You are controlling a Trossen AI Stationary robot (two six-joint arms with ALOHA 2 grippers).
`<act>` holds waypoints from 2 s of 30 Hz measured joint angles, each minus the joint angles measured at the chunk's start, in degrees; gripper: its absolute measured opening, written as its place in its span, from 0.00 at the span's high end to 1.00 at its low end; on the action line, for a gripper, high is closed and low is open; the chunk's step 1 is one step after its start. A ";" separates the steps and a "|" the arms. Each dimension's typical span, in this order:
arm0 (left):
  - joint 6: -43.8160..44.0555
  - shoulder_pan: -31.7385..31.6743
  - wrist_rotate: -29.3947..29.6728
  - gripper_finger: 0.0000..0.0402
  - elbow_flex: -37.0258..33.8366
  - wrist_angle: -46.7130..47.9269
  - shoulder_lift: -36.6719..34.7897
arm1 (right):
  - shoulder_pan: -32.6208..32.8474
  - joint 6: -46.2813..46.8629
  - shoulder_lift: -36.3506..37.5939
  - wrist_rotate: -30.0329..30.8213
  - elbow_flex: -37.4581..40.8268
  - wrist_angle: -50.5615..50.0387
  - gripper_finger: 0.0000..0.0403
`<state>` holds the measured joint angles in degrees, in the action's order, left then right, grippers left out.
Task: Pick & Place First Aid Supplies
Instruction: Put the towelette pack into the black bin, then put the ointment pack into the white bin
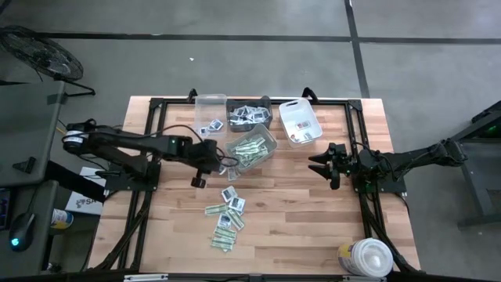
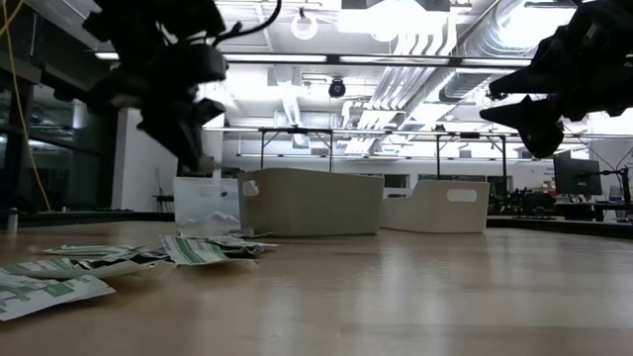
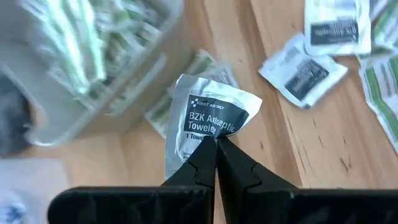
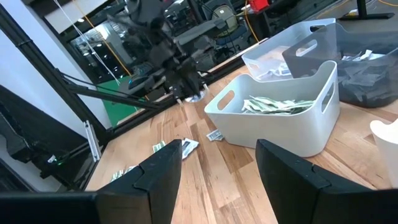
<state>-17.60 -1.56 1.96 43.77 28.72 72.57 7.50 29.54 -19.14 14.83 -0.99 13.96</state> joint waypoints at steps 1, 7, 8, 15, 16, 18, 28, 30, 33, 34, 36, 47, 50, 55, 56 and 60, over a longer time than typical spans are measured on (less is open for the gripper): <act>0.10 -0.44 0.41 1.00 0.99 0.36 -0.02 | -0.01 0.01 -0.02 -0.01 0.00 0.00 0.50; -0.99 -3.90 0.65 1.00 6.88 1.62 0.79 | 0.01 0.00 0.00 0.00 0.00 0.00 0.50; -1.52 -4.57 0.65 1.00 7.54 1.77 0.95 | 0.00 0.01 -0.01 0.00 0.00 -0.04 0.50; -3.57 -10.84 0.78 1.00 11.30 1.51 4.41 | 0.01 0.02 -0.02 -0.02 0.00 -0.02 0.50; -3.58 -11.95 0.77 1.00 11.85 1.31 5.20 | -0.01 0.00 -0.02 0.00 0.00 0.00 0.50; -3.57 -14.38 0.33 1.00 12.99 1.51 6.41 | -0.01 0.00 -0.02 -0.01 0.00 -0.12 0.50; -3.16 -24.68 2.07 1.00 23.09 1.18 14.67 | 0.01 0.00 -0.02 0.00 0.00 -0.02 0.50; -3.56 -25.90 2.03 1.00 25.66 1.35 17.25 | 0.01 0.01 -0.02 0.00 0.00 -0.02 0.50; -4.54 -26.80 1.85 1.00 29.81 1.52 21.46 | 0.00 0.00 -0.02 0.00 0.00 -0.02 0.50; -4.90 -27.07 1.83 1.00 31.23 1.72 23.00 | -0.01 0.00 -0.02 0.00 0.00 -0.02 0.50; -5.10 -27.38 1.83 1.00 33.96 2.97 25.95 | 0.01 0.02 -0.02 0.00 0.00 -0.02 0.50; -5.27 -28.12 2.98 0.95 45.11 10.68 36.38 | -0.02 0.00 -0.02 -0.01 0.00 -0.01 0.50; -6.20 -28.12 3.14 0.88 45.40 10.95 36.89 | 0.00 0.00 -0.02 -0.02 0.00 0.00 0.50; -7.77 -28.12 3.60 0.73 45.40 11.01 36.96 | 0.01 0.00 -0.02 -0.02 0.00 0.00 0.50; -8.16 -28.12 3.58 0.70 45.40 11.11 36.96 | -0.01 0.00 -0.02 -0.01 0.00 0.00 0.50; -10.27 -28.07 2.17 0.63 45.37 12.99 36.56 | -0.02 0.00 -0.02 -0.02 0.00 0.00 0.50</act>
<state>-27.87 -29.63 4.13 89.14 41.71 109.14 7.49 29.54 -19.16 14.81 -0.99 13.96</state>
